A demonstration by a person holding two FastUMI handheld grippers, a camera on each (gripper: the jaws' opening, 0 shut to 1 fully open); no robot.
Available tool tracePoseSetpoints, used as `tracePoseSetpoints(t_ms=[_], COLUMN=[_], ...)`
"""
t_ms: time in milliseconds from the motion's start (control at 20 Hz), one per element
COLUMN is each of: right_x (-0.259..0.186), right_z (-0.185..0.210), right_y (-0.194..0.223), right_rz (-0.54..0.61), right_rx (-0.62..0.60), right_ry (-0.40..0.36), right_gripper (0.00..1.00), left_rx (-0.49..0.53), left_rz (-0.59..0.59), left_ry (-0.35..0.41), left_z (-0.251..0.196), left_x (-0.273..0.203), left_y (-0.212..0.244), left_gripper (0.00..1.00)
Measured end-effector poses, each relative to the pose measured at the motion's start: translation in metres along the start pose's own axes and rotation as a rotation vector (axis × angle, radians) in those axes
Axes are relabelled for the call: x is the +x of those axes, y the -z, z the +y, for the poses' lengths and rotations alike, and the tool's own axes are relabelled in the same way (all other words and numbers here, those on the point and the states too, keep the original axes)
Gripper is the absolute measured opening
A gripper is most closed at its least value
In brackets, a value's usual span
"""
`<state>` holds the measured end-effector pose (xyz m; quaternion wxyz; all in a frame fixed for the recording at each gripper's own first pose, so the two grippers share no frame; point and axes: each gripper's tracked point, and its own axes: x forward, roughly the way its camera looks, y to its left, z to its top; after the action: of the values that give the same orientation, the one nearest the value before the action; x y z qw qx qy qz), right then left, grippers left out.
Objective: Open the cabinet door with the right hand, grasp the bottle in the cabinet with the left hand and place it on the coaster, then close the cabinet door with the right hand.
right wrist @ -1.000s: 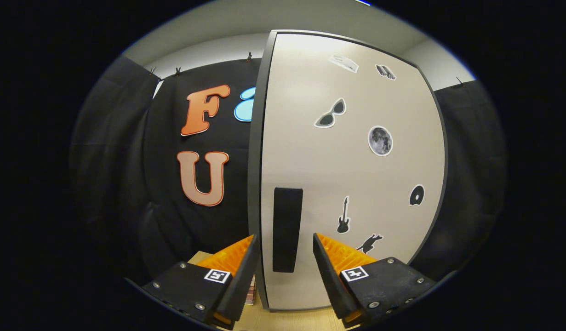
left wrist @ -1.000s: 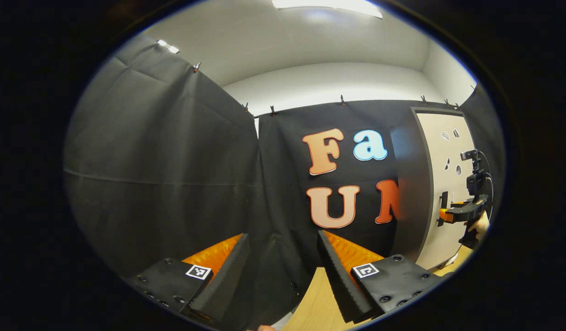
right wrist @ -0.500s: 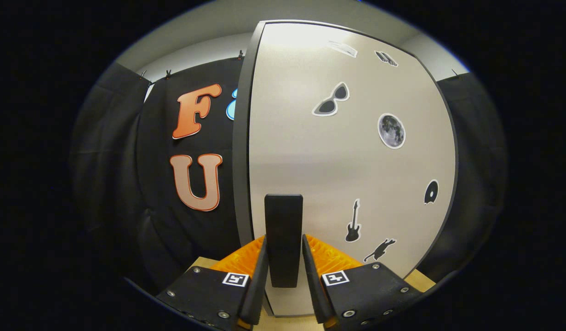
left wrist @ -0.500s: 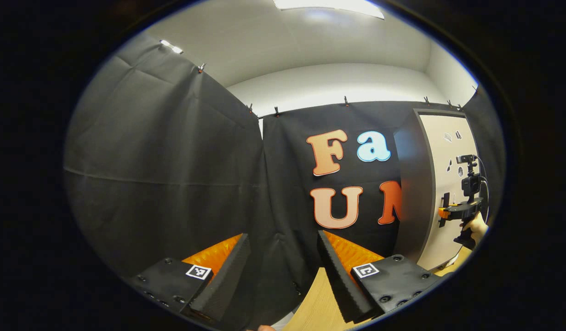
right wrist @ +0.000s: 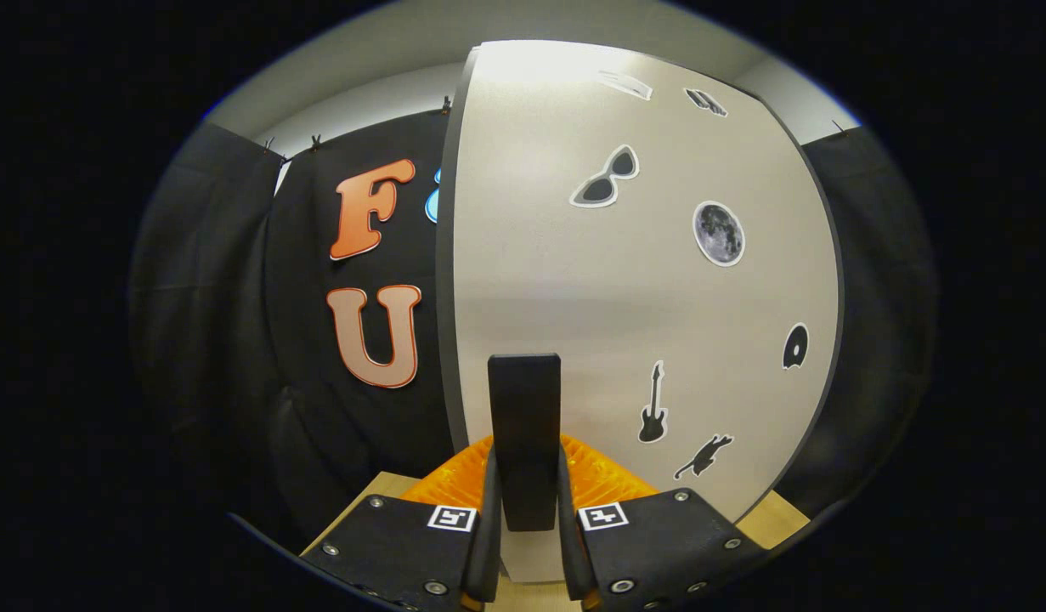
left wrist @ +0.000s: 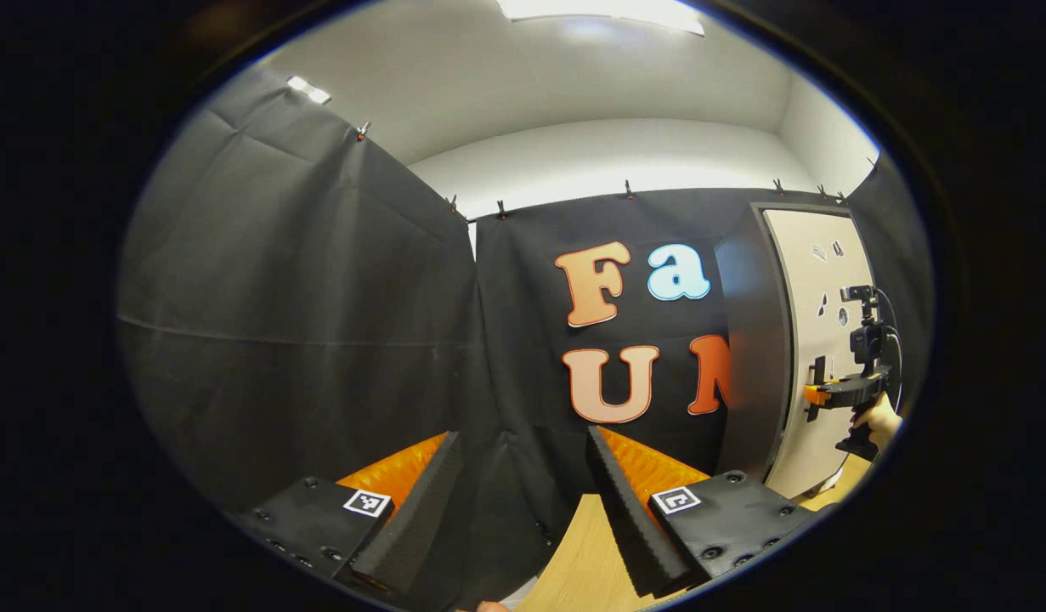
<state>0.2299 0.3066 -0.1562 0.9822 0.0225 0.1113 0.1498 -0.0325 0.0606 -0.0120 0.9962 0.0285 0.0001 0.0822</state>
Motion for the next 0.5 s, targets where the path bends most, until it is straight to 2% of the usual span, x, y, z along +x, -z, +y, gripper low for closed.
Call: tracePoseSetpoints(t_ms=[250,500], right_x=[-0.014,-0.027], right_z=[-0.003,-0.011], right_y=[-0.003,-0.005], right_rz=[-0.001,-0.061], right_rx=[0.000,-0.010], right_ry=[-0.025,0.020], right_gripper=[0.27,0.27], left_rx=[-0.005,0.011], left_rz=[0.002,0.002], left_ry=[0.018,0.032], left_z=[-0.011,-0.016], left_x=[-0.016,-0.020], left_y=[-0.001,-0.003], left_gripper=[0.94,0.94])
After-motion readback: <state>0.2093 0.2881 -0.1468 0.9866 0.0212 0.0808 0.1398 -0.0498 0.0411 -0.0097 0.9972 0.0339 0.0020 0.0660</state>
